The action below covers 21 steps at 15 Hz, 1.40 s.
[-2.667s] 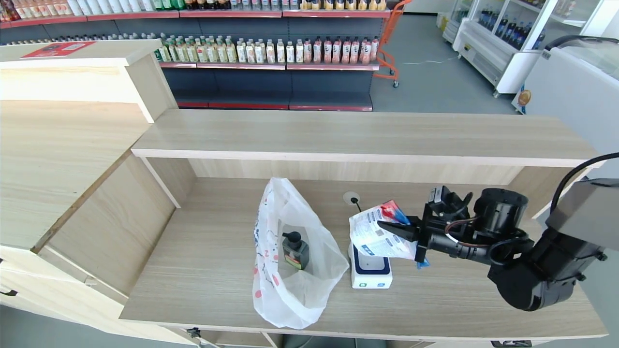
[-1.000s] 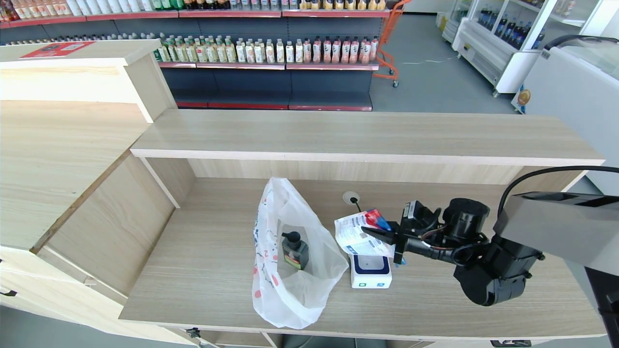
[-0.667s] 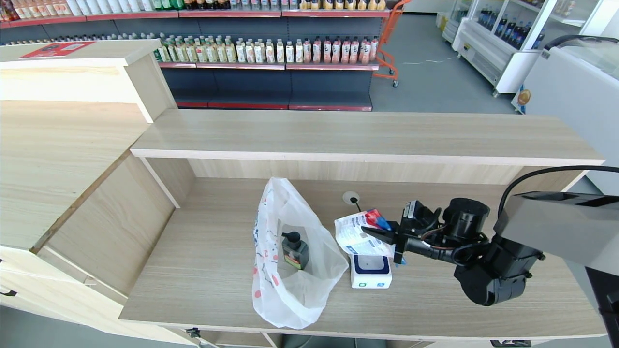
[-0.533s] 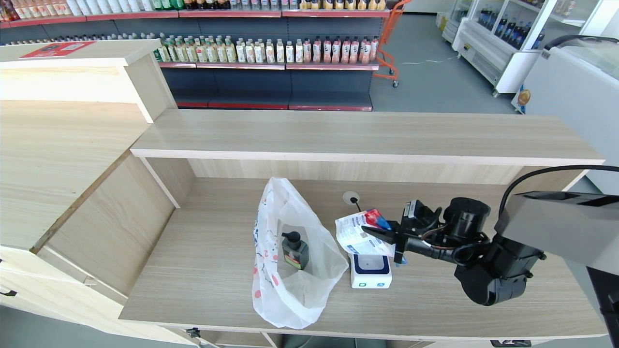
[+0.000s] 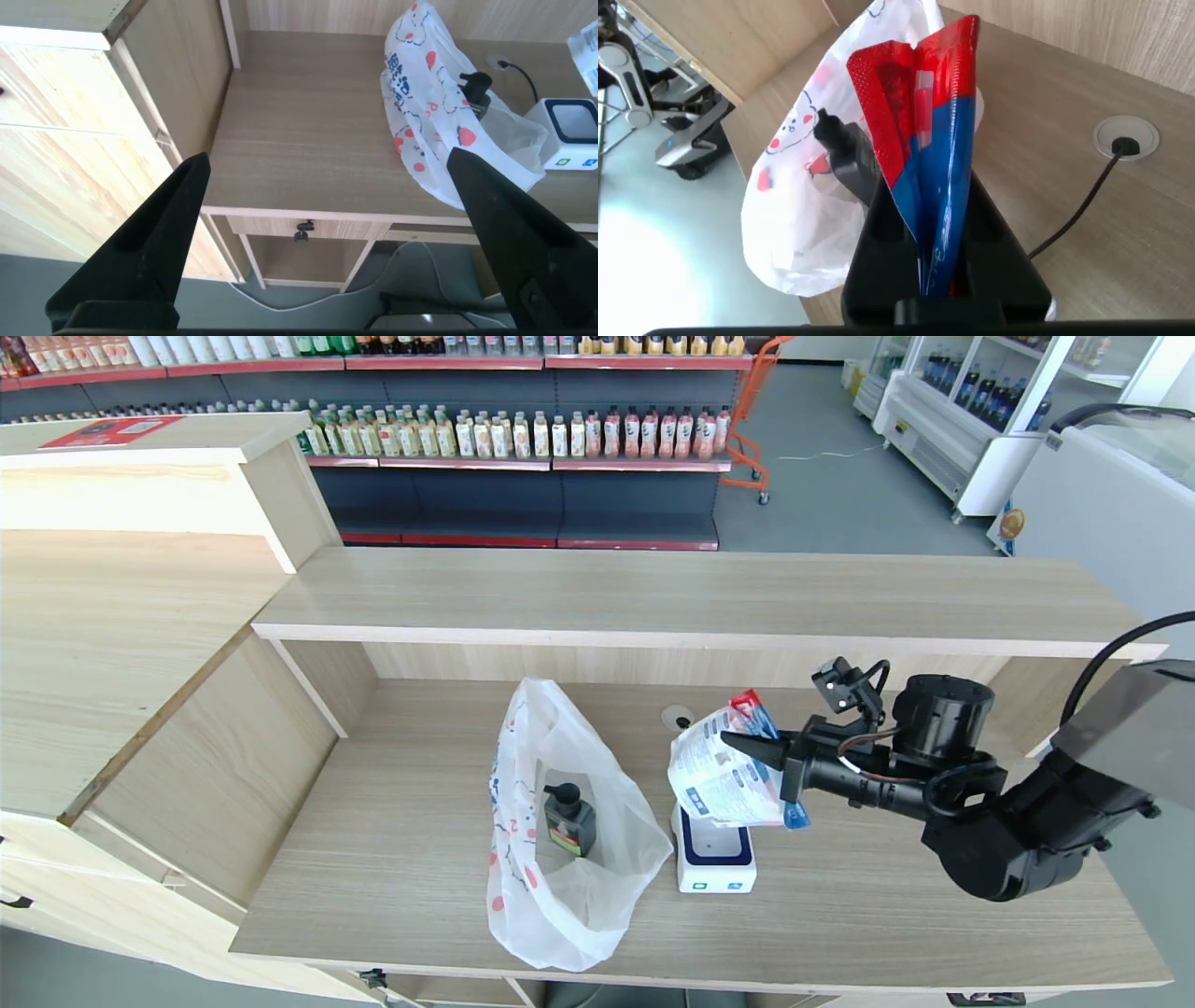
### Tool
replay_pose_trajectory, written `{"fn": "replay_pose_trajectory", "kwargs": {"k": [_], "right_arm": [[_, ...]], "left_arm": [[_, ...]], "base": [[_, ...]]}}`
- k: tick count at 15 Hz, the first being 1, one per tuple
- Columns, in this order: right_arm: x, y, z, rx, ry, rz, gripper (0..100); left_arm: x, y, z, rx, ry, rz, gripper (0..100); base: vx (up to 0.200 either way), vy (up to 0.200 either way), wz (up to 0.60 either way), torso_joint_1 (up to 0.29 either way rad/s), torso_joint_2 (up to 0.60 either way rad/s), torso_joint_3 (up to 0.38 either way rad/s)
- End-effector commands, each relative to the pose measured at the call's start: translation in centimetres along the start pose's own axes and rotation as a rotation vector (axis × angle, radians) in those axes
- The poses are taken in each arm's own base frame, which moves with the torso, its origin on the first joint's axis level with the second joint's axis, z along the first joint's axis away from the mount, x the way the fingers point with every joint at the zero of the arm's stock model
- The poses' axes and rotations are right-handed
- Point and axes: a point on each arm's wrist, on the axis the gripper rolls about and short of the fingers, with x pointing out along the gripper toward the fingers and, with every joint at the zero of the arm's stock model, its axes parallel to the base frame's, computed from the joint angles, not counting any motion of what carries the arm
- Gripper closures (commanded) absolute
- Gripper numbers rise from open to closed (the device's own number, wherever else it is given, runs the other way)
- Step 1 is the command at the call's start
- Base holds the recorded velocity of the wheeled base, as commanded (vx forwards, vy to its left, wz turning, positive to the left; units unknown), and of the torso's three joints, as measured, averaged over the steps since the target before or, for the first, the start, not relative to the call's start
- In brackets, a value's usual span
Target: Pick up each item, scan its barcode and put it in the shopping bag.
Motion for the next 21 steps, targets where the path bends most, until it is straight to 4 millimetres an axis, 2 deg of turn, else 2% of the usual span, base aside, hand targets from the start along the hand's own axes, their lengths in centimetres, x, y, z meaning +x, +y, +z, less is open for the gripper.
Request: {"fn": "replay_pose_trajectory", "kwargs": {"k": [1,5,12,18,21], "right_arm": [[-0.7,0.8,2.7,0.013,-0.059,-0.016,100],[-2.2,0.7,2.5,0.122,-0.006,-0.052,100],[-3.0,1.5,2.4,0.173,0.006,-0.051,100],[-3.5,1.8,2.2,0.245,0.018,-0.057,100],[-2.8,1.2,1.6,0.245,0.025,-0.058,100]], "left_arm": [[0.0,0.0,0.0,-0.001,-0.001,0.0,0],[0.0,0.0,0.0,-0.001,-0.001,0.0,0],[0.0,0.0,0.0,-0.004,-0.001,0.001,0],[0.0,0.0,0.0,-0.001,-0.001,0.001,0],[0.0,0.0,0.0,-0.001,-0.001,0.001,0]], "base": [[0.0,0.0,0.0,0.0,0.0,0.0],[0.0,0.0,0.0,0.0,0.0,0.0],[0.0,0.0,0.0,0.0,0.0,0.0],[0.0,0.2,0.0,-0.002,0.0,0.002],[0.0,0.0,0.0,0.0,0.0,0.0]]}}
